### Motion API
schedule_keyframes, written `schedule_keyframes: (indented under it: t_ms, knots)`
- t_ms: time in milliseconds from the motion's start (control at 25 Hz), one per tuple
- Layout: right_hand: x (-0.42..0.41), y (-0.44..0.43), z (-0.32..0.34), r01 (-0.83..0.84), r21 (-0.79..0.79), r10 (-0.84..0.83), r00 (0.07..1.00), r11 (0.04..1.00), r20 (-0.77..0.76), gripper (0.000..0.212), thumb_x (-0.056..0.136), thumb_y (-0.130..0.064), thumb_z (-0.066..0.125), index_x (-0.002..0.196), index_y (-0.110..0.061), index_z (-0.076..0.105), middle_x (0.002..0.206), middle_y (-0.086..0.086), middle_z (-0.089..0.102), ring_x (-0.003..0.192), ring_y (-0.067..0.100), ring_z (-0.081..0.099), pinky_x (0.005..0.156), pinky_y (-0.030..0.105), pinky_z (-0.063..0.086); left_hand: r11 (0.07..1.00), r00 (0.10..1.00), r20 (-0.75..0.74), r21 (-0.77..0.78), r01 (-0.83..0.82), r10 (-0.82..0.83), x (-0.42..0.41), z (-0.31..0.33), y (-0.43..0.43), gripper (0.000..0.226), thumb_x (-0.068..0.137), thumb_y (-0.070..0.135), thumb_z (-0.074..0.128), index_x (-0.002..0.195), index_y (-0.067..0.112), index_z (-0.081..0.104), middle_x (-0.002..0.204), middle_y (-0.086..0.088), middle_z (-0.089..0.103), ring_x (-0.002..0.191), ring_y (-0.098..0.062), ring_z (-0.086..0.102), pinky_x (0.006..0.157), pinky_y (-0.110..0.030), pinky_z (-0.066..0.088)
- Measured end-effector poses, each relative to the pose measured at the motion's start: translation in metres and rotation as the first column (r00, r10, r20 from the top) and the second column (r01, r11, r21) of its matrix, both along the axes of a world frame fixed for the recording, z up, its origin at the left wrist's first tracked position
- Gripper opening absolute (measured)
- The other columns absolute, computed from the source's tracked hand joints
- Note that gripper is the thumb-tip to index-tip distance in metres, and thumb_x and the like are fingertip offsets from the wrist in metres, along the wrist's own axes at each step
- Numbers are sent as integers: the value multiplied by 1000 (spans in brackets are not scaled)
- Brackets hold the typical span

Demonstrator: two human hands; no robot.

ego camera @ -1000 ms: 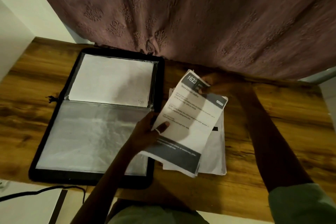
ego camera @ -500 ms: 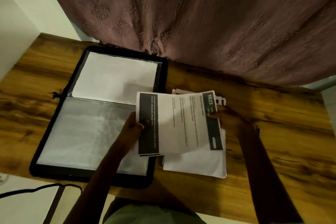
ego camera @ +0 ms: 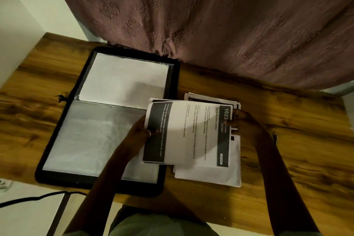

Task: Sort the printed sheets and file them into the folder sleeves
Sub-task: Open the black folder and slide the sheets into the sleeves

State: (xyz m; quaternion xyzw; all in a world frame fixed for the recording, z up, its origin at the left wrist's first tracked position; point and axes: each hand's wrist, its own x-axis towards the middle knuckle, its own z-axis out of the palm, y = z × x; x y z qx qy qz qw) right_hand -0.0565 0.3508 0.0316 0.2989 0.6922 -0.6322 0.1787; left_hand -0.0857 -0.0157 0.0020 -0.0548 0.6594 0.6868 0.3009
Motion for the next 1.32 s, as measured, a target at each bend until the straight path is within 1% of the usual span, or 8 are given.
schedule_keyframes:
  t_ms: [240,440,560,680,800,880,1000,1320]
  knots:
    - [12,2,-3,-9,-146,-16,985,989,-169,9,81,-6,66,88,-10,65,107,10,71,108,35,66,86,47,57,996,996,82,81,-32,25,-7,-4,-9,43,94,1,59,133,20,56,119,-11,69,109,-33,68,86,-53,58]
    - [36,9,-11,-122,-79,91,946,989,-311,31,65,-49,84,76,-22,73,114,9,71,117,30,61,97,44,52,996,998,-63,89,6,0,-3,-5,-8,19,95,-6,51,105,3,65,118,-17,66,106,-31,66,88,-46,57]
    - [44,14,-11,-197,-29,180,937,980,-299,35,72,-54,76,73,-20,74,114,11,71,119,28,61,104,38,48,997,999,-17,65,-45,46,-5,-8,-7,50,87,-19,42,73,17,75,121,-11,65,114,-29,60,93,-41,50]
    - [48,23,-6,-221,76,232,954,972,-191,18,90,-14,64,74,-14,73,115,6,72,120,22,60,109,44,44,999,999,-24,33,-41,42,-5,-12,-7,56,84,-23,39,63,16,73,121,-6,65,113,-22,60,87,-31,54]
    - [38,13,18,-301,550,422,900,779,-105,46,92,9,48,99,-31,68,130,-8,61,127,17,53,100,29,47,998,998,-31,29,-47,48,-3,-11,-7,44,83,-25,40,68,4,68,121,-9,65,106,-14,64,80,-27,57]
    - [29,-28,39,-389,602,568,812,698,-134,36,95,-9,58,122,-34,58,136,-13,53,127,10,47,88,11,43,999,998,-35,11,-53,53,-3,-13,-6,37,85,-24,40,77,1,66,119,-7,66,105,-15,64,77,-24,56]
    - [30,-103,36,-549,670,810,570,500,-137,59,87,-38,70,140,-36,45,146,-13,45,135,8,37,109,26,35,997,997,-24,11,-75,75,-3,-14,-3,40,86,-22,41,76,3,69,118,-8,67,109,-25,62,76,-25,57]
    - [27,-154,-23,-33,955,856,454,294,-248,52,76,3,77,124,-14,67,125,6,67,117,25,64,103,46,45,983,977,111,-59,-175,181,13,0,-3,35,100,4,50,132,18,54,121,-11,62,109,-31,63,75,-37,57]
